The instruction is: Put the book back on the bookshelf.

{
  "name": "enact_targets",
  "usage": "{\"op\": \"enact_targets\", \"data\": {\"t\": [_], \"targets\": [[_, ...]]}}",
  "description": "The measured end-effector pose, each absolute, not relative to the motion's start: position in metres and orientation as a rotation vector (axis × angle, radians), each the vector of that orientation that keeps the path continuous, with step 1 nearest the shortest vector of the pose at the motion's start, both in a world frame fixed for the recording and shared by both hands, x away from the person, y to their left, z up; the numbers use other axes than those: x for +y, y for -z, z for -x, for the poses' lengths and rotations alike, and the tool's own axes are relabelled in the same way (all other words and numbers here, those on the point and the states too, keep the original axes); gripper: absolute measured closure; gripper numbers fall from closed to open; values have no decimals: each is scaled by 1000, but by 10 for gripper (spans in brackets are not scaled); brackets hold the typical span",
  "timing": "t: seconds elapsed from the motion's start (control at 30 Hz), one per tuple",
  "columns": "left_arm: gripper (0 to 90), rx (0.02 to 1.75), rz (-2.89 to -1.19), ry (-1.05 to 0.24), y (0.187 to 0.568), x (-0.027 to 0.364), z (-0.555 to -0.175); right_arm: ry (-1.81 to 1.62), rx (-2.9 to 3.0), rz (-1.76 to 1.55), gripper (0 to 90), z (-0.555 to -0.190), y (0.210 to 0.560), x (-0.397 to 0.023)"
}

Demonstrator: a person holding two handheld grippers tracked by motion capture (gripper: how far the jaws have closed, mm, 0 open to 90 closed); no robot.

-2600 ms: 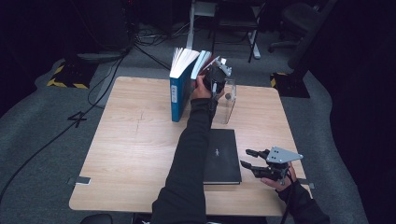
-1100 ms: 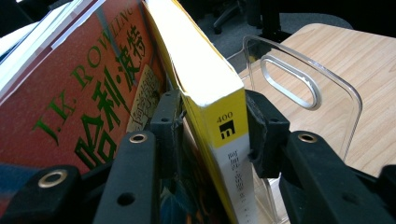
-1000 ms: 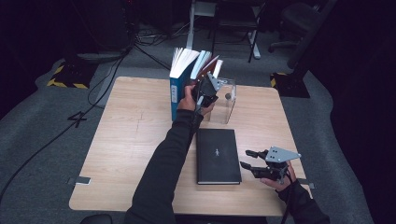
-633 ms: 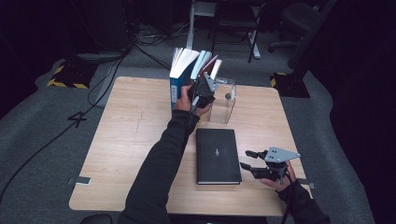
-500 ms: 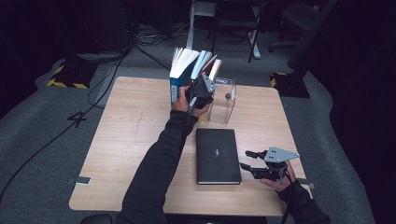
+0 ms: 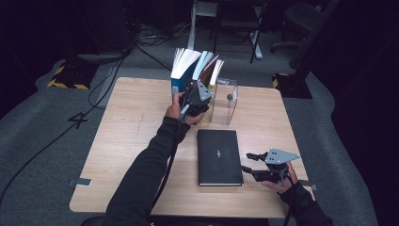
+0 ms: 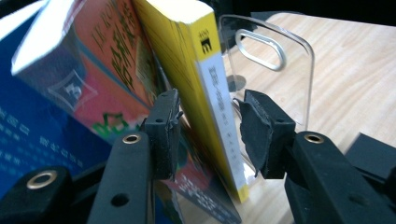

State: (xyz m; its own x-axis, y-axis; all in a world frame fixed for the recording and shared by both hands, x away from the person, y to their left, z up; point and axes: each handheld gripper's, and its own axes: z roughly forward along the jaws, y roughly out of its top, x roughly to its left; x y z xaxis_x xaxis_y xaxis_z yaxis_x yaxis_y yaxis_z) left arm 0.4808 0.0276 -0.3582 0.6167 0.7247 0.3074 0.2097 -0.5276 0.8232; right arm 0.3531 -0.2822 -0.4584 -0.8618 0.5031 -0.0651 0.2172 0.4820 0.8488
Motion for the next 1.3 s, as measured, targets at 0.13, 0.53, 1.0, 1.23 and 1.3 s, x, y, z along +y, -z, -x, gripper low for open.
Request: {"op": "enact_targets", "data": {"t": [0.13,0.53,1.0,1.23,1.3], "targets": [[578,709,-2069,-813,362,33,-473,-1323,2430,-610,453,-353,459,-283],[542,645,-2139,-756,386,51,-441,-1286,2449,-634,421,-355,460,-286],[480,626,-2225,-558,437,81,-392,-1215,2470,-713,375,-356,466,-297],[428,623,-2273,-487,459,92,-374,-1173,2505,-732,361,-356,473,-300],[413,627,-2275,-460,464,95,-368,-1148,2515,-734,358,-356,476,-301]]}}
